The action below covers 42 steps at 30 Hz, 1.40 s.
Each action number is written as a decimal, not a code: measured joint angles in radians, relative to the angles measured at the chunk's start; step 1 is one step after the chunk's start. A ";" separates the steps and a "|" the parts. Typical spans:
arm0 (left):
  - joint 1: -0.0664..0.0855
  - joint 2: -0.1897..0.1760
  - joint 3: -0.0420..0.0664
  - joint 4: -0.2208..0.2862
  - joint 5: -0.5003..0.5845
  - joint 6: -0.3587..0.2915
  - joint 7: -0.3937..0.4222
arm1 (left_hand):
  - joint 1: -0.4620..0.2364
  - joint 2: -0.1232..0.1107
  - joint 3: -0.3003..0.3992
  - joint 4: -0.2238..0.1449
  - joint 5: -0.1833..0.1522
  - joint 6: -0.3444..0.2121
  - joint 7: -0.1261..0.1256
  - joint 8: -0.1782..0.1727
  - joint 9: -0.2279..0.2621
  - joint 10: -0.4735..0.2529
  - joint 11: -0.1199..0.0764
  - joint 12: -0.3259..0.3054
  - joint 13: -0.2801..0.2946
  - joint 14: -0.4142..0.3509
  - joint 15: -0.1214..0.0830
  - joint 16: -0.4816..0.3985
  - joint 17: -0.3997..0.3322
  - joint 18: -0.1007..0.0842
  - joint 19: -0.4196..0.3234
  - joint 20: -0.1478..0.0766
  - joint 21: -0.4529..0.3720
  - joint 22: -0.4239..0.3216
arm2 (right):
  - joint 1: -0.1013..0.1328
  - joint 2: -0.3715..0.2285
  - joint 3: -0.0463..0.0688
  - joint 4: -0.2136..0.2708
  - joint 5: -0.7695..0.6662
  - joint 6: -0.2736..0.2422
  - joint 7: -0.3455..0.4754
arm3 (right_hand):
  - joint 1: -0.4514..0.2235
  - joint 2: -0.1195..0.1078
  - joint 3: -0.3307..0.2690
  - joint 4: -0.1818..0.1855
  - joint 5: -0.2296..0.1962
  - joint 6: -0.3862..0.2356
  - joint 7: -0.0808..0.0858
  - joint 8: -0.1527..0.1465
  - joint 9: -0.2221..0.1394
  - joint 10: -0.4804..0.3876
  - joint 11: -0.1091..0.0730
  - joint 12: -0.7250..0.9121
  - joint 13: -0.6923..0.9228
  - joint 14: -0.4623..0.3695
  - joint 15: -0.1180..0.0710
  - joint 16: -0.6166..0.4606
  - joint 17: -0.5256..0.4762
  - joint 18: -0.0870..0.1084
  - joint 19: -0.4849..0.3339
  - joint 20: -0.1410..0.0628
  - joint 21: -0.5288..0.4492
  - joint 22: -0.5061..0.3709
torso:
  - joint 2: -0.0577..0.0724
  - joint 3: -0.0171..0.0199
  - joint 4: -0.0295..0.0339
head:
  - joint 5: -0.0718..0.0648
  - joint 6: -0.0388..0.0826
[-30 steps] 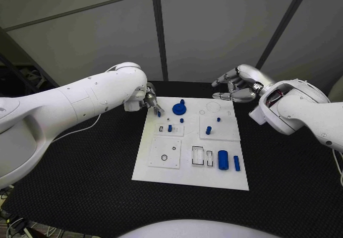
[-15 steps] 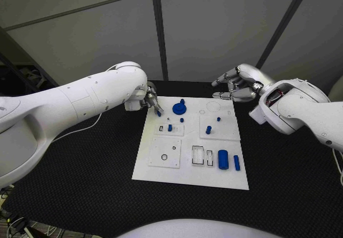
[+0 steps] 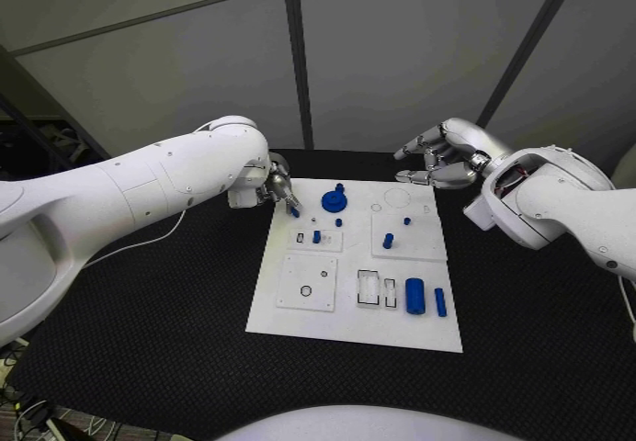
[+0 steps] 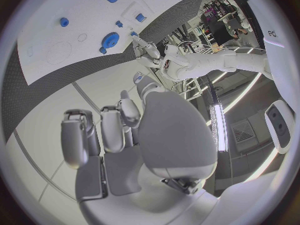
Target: Assemble the parts on the task board
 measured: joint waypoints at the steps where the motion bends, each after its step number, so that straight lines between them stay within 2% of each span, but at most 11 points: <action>1: 0.000 -0.006 0.000 0.007 0.003 -0.003 0.002 | -0.014 -0.010 0.010 -0.001 0.017 0.003 -0.001 0.005 0.005 0.000 0.000 0.000 0.002 0.000 0.000 0.000 0.000 0.000 0.003 0.003 0.000 0.002 | 0.000 0.000 0.000 -0.001 0.000 0.000 0.000 | 0.000 0.000 0.000 0.000 0.000 0.000 0.000 0.000 0.000 0.000 0.000 0.000 0.000 0.000 0.000 0.000 0.000 0.000 0.000 0.000 0.000 0.000 | 0.000 -0.0001 0.0001 | 0.000 0.000; 6: 0.000 -0.045 0.000 0.064 0.017 -0.028 0.012 | -0.082 -0.054 0.119 -0.055 0.071 0.010 -0.004 0.019 0.027 0.001 0.000 -0.002 0.005 0.000 0.000 0.000 0.000 0.000 0.007 -0.001 0.004 0.012 | 0.000 -0.001 0.000 -0.003 0.000 0.000 0.000 | 0.000 0.000 0.000 0.000 0.005 0.003 0.003 0.000 0.000 0.000 0.000 0.000 0.000 0.000 0.000 0.000 0.002 0.000 0.000 0.000 0.000 0.000 | 0.000 -0.0002 0.0006 | 0.004 0.002; 14: 0.000 -0.121 0.003 0.182 0.046 -0.089 0.023 | -0.111 -0.075 0.153 -0.060 0.129 0.015 -0.006 0.027 0.047 0.001 0.000 -0.003 0.004 0.001 0.001 0.000 0.000 0.000 0.011 -0.004 0.009 0.021 | 0.000 -0.003 0.000 -0.006 0.000 0.000 0.000 | 0.000 0.000 0.000 0.000 0.005 0.003 0.003 0.000 0.000 0.000 0.000 0.000 0.000 0.000 0.000 0.000 0.001 0.000 0.000 0.000 0.000 0.000 | 0.000 -0.0006 0.0007 | 0.007 0.004; 22: 0.000 -0.183 0.004 0.308 0.065 -0.141 0.025 | -0.116 -0.080 0.162 -0.063 0.132 0.015 -0.006 0.031 0.048 0.001 0.000 -0.003 0.004 -0.002 -0.002 0.000 0.000 0.000 0.011 -0.004 0.009 0.024 | 0.000 -0.004 0.000 -0.008 0.000 0.000 0.001 | 0.000 0.000 0.000 0.000 0.005 0.003 0.003 0.000 0.000 0.000 0.000 0.000 0.000 0.000 0.000 0.000 0.001 0.000 0.000 0.000 0.000 0.000 | 0.000 -0.0006 -0.0006 | 0.010 0.003; 26: -0.009 -0.204 0.004 0.352 0.059 -0.163 0.026 | -0.116 -0.080 0.163 -0.064 0.139 0.015 -0.006 0.031 0.050 0.005 -0.003 -0.010 0.004 -0.002 -0.002 0.000 0.000 0.000 0.014 -0.001 0.009 0.025 | 0.000 -0.005 0.000 -0.008 0.000 0.000 0.001 | 0.000 0.000 0.000 0.000 0.005 0.003 0.003 0.000 0.000 0.000 0.000 0.000 0.000 0.000 0.000 0.000 0.001 0.000 0.000 0.000 0.000 0.000 | 0.001 -0.0006 -0.0011 | 0.011 0.002; 31: -0.025 -0.227 0.003 0.394 0.028 -0.189 0.030 | -0.122 -0.085 0.163 -0.064 0.139 0.019 -0.009 0.031 0.052 0.008 -0.004 -0.010 0.004 -0.002 -0.002 0.000 0.000 0.000 0.018 -0.004 0.009 0.026 | 0.000 -0.006 0.000 -0.008 0.001 0.000 0.001 | -0.004 0.004 0.000 0.000 0.005 0.003 0.003 0.000 0.000 0.000 0.000 0.000 0.000 0.000 0.000 0.000 0.001 0.000 0.000 0.000 0.000 0.000 | 0.002 -0.0006 -0.0012 | 0.013 0.000; 42: -0.044 -0.250 0.003 0.440 -0.072 -0.232 0.049 | -0.126 -0.090 0.172 -0.074 0.139 0.019 -0.009 0.038 0.056 0.008 -0.004 -0.019 0.004 -0.002 -0.002 0.000 0.000 0.000 0.021 -0.008 0.017 0.033 | 0.000 -0.009 0.000 -0.007 0.001 0.000 0.001 | -0.004 0.004 0.000 0.000 0.005 0.003 0.003 0.000 -0.001 0.000 0.000 0.000 0.000 0.000 0.000 0.000 0.001 0.000 0.000 0.000 0.000 0.000 | 0.002 -0.0004 -0.0023 | 0.015 -0.004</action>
